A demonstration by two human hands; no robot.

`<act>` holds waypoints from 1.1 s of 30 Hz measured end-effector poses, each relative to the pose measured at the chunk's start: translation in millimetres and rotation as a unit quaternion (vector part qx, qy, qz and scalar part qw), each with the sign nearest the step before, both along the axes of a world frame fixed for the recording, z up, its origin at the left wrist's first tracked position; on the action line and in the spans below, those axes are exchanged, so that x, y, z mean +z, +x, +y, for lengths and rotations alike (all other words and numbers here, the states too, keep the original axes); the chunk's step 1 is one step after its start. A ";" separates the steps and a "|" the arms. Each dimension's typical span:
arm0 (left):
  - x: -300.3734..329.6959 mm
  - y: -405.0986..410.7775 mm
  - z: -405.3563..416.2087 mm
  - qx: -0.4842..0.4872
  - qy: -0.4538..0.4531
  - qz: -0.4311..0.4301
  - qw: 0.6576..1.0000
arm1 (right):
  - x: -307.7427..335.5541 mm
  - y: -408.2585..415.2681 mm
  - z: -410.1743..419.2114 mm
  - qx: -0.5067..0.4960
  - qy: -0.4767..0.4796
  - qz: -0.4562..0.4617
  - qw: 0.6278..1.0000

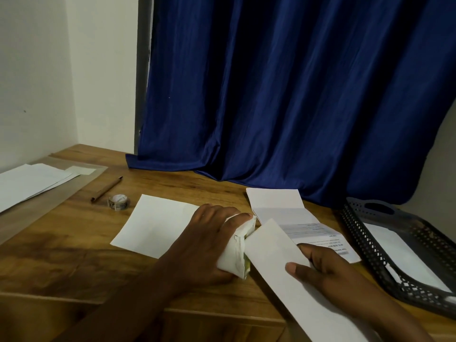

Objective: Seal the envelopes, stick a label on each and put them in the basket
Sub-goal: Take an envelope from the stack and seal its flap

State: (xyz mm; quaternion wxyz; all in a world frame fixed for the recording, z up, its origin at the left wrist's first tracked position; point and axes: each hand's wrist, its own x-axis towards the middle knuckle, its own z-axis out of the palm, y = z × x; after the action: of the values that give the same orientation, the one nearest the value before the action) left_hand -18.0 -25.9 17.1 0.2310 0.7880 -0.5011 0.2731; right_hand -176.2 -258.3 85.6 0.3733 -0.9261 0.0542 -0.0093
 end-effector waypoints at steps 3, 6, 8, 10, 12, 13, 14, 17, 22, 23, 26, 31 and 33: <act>3.2 -2.3 -0.4 0.006 0.011 -0.009 1.000 | -7.1 5.6 -3.6 -0.006 -0.052 0.026 0.998; 4.9 -4.1 0.4 0.008 0.034 0.016 0.999 | -13.2 9.0 -5.6 -0.013 -0.098 0.064 0.993; 5.6 -5.3 0.6 0.009 0.041 0.016 0.999 | -10.8 11.1 -3.3 -0.010 -0.114 0.076 0.991; 6.4 -5.7 0.4 0.005 0.044 0.011 0.999 | -3.3 13.6 1.0 0.006 -0.117 0.080 0.990; 6.9 -5.8 0.1 0.004 0.048 0.004 0.999 | 6.1 17.4 6.6 0.016 -0.121 0.082 0.989; 6.9 -5.9 0.3 0.002 0.047 0.002 0.999 | 10.2 20.6 8.9 0.019 -0.122 0.085 0.989; 7.1 -6.2 0.4 -0.001 0.047 0.001 0.999 | 13.5 24.6 10.9 0.020 -0.125 0.088 0.988; 8.0 -7.3 -0.5 -0.005 0.054 -0.008 0.999 | 19.0 39.9 17.8 0.021 -0.158 0.095 0.983; 8.9 -6.8 0.0 0.008 0.068 -0.014 0.998 | 19.9 65.6 38.3 -0.023 -0.194 0.021 0.980; 8.9 -6.6 0.3 0.011 0.070 -0.010 0.997 | 18.0 68.9 41.5 -0.043 -0.218 -0.001 0.975; 8.4 -6.5 0.8 0.021 0.064 -0.005 0.998 | 11.7 69.9 47.1 -0.071 -0.252 -0.026 0.965; 10.2 -5.2 2.8 0.038 0.038 0.002 0.999 | 14.8 42.8 23.8 -0.136 -0.150 -0.026 0.979; 10.8 -4.1 3.3 0.050 0.028 -0.004 0.998 | 16.0 25.5 6.4 -0.166 -0.069 -0.027 0.983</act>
State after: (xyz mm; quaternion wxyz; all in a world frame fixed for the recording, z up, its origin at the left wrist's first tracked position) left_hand -22.1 -22.6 27.8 0.1928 0.8171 -0.4697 0.2732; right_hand -150.7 -251.9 101.5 0.3029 -0.9271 0.1965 -0.1005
